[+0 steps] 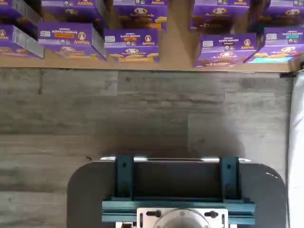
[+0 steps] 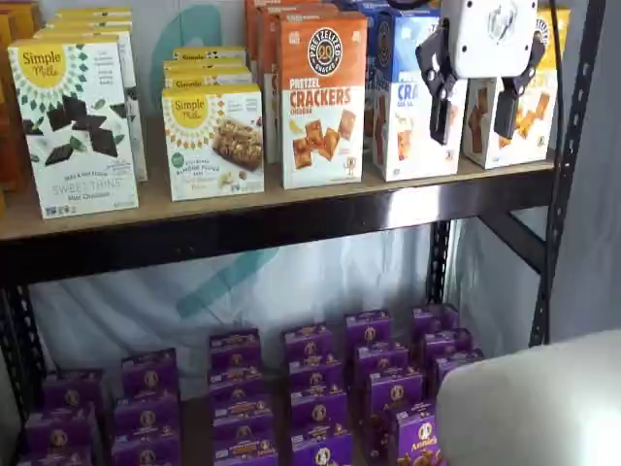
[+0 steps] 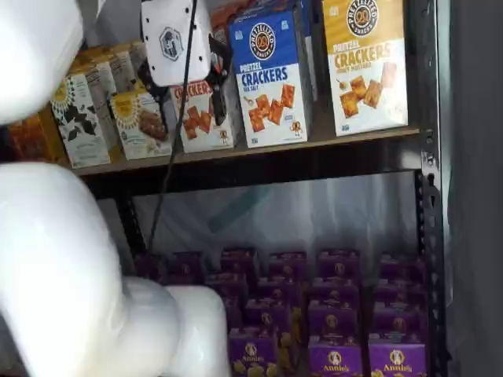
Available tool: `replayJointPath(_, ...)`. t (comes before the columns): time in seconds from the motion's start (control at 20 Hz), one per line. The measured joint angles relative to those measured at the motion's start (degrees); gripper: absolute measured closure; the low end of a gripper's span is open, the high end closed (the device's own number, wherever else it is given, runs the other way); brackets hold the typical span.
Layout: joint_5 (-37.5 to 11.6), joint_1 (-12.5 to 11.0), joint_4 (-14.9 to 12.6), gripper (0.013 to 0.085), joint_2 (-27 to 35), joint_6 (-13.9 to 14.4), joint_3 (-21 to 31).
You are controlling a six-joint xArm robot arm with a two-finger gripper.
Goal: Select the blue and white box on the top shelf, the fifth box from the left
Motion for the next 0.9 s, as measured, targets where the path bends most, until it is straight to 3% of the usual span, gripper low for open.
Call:
replayJointPath(0.1,2.3,-3.1,3.3,0.0130,1.3,-1.3,-1.0)
replayJointPath(0.25,2.5,-3.8,4.7,0.0130,1.4,-1.6,-0.7)
replayJointPath(0.6,-2.0,-2.3,2.5,0.0130,1.6,-1.4,-0.1)
replayJointPath(0.9,-8.4,-2.6,0.1,0.0130,5.7,-2.7,-3.9)
